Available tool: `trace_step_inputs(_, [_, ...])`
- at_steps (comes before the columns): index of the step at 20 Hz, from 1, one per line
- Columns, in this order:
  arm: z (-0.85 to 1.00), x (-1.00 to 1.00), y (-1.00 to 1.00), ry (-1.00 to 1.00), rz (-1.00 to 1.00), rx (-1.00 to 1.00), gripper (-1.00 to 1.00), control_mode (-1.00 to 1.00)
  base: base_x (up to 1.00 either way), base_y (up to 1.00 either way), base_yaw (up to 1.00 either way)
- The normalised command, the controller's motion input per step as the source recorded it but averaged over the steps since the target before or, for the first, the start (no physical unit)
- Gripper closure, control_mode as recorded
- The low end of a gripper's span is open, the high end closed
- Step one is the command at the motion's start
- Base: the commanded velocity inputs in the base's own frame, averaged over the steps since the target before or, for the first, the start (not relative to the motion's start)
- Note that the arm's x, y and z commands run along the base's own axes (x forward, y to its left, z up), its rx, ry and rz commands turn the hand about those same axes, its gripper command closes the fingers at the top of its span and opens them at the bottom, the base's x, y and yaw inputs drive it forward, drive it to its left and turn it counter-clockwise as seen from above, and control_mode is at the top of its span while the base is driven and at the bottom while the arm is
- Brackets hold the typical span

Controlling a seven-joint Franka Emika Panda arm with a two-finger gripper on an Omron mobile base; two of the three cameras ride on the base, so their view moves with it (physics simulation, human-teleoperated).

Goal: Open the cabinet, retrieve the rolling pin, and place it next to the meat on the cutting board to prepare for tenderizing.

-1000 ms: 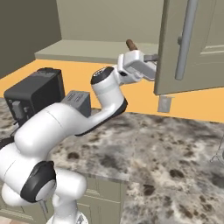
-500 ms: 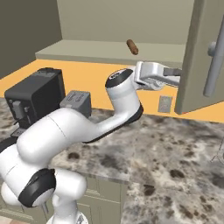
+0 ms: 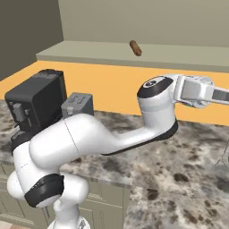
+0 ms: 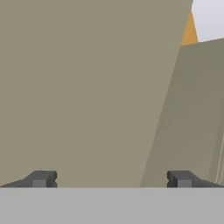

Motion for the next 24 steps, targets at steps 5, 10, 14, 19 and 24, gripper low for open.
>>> trace_step_inputs(5, [-0.07, -0.15, -0.11, 0.01, -0.02, -0.04, -1.00, -1.00, 0.00, 0.00, 0.00])
trace_step_inputs(10, [0.00, -0.88, 0.12, -0.18, -0.03, -0.08, -1.00, -1.00, 0.00, 0.00, 0.00])
trace_step_inputs(14, [0.02, -1.00, 0.29, -0.33, -0.03, -0.10, -1.00, -1.00, 0.00, 0.00, 0.00])
trace_step_inputs(19, [0.15, -0.87, 0.54, -0.31, 0.00, -0.13, -1.00, -1.00, 0.00, 0.00, 0.00])
trace_step_inputs(24, [0.21, -0.58, 0.76, -0.22, 0.00, -0.13, -1.00, -1.00, 0.00, 0.00, 0.00])
